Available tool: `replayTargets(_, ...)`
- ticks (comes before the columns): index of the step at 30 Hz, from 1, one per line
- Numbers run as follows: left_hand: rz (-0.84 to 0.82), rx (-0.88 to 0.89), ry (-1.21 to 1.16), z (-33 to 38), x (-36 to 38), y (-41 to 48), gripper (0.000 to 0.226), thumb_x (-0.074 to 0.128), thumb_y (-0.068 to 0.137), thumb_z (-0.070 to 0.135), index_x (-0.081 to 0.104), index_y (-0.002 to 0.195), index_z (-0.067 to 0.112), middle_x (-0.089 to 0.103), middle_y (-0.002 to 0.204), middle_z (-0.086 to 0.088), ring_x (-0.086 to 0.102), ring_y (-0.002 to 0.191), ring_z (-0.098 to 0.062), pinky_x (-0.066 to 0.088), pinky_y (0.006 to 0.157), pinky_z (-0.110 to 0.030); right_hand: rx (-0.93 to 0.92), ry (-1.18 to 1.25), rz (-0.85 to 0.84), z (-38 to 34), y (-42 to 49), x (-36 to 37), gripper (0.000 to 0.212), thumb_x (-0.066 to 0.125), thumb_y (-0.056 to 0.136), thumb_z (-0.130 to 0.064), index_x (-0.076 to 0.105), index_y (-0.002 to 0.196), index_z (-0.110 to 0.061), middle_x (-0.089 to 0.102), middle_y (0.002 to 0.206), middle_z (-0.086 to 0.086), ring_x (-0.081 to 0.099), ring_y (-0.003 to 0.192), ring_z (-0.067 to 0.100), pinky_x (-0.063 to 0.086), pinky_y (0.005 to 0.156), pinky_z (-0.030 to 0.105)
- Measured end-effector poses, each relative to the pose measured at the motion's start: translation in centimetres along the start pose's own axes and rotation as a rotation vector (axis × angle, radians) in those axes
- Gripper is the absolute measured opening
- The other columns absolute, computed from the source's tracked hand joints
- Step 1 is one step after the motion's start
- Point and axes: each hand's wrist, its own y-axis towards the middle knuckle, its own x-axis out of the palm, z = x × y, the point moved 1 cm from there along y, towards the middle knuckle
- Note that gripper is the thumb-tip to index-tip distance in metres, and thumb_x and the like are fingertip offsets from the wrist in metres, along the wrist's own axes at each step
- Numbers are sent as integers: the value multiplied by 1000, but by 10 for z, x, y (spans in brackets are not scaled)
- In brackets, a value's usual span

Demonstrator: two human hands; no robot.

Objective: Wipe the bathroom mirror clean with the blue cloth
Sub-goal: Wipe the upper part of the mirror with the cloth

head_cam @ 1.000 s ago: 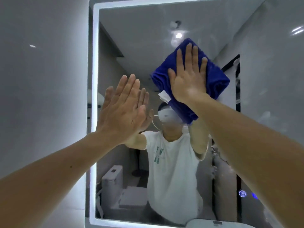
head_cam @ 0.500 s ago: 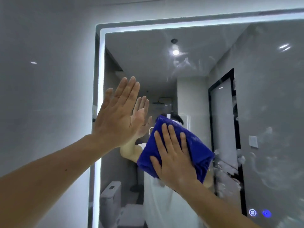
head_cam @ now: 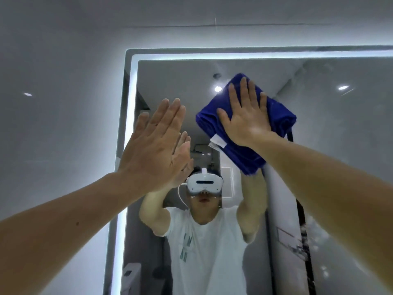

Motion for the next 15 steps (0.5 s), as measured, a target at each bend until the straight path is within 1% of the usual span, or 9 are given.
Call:
replayTargets(3, 15, 23, 12, -7, -2, 10, 68, 16, 97, 47, 2, 158, 20, -10, 164, 7, -18, 149, -8, -11, 122, -36, 19, 25, -36, -2, 46, -12, 78, 9, 92, -65, -13, 153, -22, -23, 159, 8, -21, 146, 26, -16, 113, 45)
replayTargets(5, 24, 16, 29, -12, -1, 19, 69, 13, 96, 49, 0, 158, 21, -12, 164, 7, -19, 149, -8, -12, 122, -35, 46, 35, -64, -6, 65, -18, 78, 11, 93, -66, -13, 153, -24, -24, 159, 8, -22, 146, 27, -14, 114, 48)
replayTargets(7, 35, -9, 23, -14, 2, 28, 70, 12, 96, 51, -2, 158, 23, -13, 164, 8, -20, 148, -6, -15, 120, -32, 63, 25, -42, -10, 70, -18, 77, 11, 92, -67, -12, 153, -25, -23, 159, 9, -21, 146, 27, -14, 114, 49)
replayTargets(10, 44, -45, 2, -15, 8, 38, 70, 9, 95, 53, -5, 157, 24, -16, 163, 10, -24, 146, -3, -20, 117, -27, -12, 13, 18, -18, 48, -10, 76, 7, 91, -67, -11, 153, -27, -20, 160, 7, -20, 146, 26, -16, 113, 47)
replayTargets(12, 40, -58, -14, -14, 12, 43, 69, 10, 96, 52, -6, 157, 23, -16, 164, 9, -23, 147, -4, -16, 120, -30, -91, 8, 29, -23, 17, -4, 76, 5, 91, -67, -11, 153, -25, -19, 161, 6, -19, 147, 24, -15, 116, 46)
replayTargets(15, 23, -96, -53, -8, 18, 47, 67, 13, 99, 50, -7, 157, 23, -15, 164, 9, -21, 148, -4, -10, 122, -35, -186, 22, 31, -25, -46, 7, 72, 7, 95, -62, -5, 154, -22, -15, 162, 4, -17, 148, 21, -7, 119, 48)
